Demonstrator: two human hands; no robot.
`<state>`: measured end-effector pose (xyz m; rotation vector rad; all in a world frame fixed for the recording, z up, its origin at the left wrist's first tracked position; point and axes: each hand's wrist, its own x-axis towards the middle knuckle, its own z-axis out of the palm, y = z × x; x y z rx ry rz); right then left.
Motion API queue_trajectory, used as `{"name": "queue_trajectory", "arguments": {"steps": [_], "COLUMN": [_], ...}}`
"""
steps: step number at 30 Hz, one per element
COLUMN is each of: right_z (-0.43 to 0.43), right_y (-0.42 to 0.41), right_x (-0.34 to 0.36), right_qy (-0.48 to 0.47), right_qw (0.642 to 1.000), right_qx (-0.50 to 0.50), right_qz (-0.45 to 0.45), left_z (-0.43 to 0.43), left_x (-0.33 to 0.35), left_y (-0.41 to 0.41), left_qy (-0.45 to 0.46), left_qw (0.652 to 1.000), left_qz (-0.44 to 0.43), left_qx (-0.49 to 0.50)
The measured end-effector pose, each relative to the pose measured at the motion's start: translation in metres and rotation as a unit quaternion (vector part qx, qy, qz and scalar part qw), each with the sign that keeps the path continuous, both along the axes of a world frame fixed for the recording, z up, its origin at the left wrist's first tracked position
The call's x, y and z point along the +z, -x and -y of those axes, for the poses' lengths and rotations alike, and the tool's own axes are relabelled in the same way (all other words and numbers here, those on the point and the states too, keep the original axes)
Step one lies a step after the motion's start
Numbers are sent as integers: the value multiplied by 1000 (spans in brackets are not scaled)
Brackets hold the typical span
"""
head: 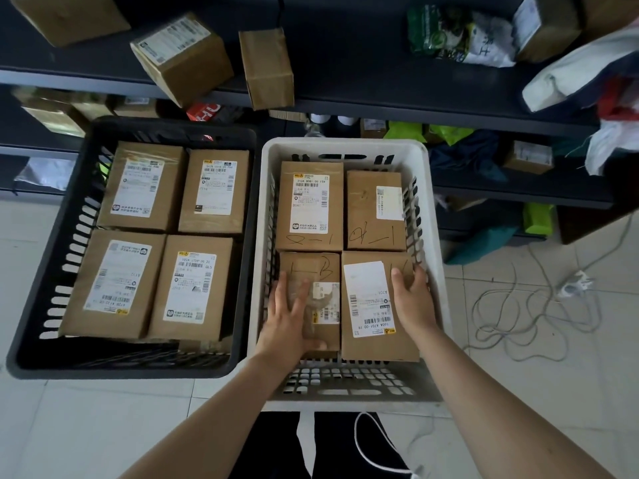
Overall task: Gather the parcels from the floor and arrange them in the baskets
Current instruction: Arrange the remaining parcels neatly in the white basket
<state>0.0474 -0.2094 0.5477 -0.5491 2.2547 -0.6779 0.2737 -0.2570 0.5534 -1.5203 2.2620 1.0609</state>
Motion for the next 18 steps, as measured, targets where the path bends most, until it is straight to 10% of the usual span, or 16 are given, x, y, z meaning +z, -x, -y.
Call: {"name": "queue_trajectory", "arguments": {"steps": [6, 18], "right_z": [-12, -4], "right_y": [-12, -11], "right_x": [-2, 14], "right_qy": [-18, -6], "right_qw": [1000, 1000], "right_qx": [-10, -26], "right_qz": [24, 7], "left_z": [12, 60], "left_x": [-3, 22], "left_y": [4, 28], "left_qy": [-87, -48], "left_qw": [970, 956], "left_qz": [-110, -156], "left_qx": [196, 245]}}
